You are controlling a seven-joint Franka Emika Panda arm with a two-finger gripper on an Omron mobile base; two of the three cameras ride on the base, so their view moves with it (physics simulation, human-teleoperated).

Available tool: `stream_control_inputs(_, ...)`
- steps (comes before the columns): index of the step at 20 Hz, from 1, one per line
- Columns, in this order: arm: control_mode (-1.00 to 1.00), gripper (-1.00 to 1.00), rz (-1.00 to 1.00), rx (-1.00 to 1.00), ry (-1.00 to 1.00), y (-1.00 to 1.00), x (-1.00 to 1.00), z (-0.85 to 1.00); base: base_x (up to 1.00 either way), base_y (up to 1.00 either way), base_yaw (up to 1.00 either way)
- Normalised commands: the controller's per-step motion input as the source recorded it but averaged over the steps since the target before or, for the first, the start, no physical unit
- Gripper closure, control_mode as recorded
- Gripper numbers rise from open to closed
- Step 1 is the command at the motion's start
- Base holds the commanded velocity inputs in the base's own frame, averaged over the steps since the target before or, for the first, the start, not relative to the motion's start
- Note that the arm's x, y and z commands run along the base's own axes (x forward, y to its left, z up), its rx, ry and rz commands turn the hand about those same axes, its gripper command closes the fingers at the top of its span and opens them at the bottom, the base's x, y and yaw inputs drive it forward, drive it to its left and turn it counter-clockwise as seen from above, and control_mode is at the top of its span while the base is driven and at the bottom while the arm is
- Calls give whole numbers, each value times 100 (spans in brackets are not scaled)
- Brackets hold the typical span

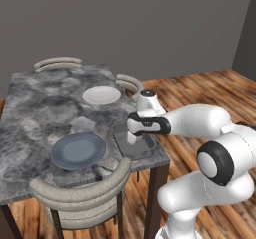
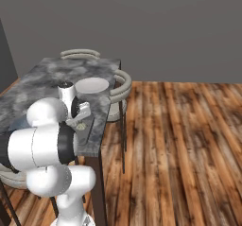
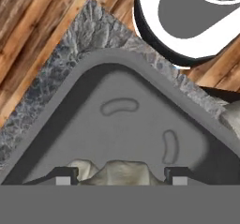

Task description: Place two dumplings into each of the tupperware containers and then place the containers in the fridge.

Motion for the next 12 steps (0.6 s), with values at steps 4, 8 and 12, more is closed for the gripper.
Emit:
stream_control_inputs(4, -100, 100, 0, 0, 7, 10, 18, -39, 0, 0, 0)
stream_control_inputs(8, -100, 100, -3, -4, 14, 0, 7, -44, 0, 0, 0)
stream_control_inputs(12, -100, 100, -1, -1, 7, 0, 16, -28, 0, 0, 0)
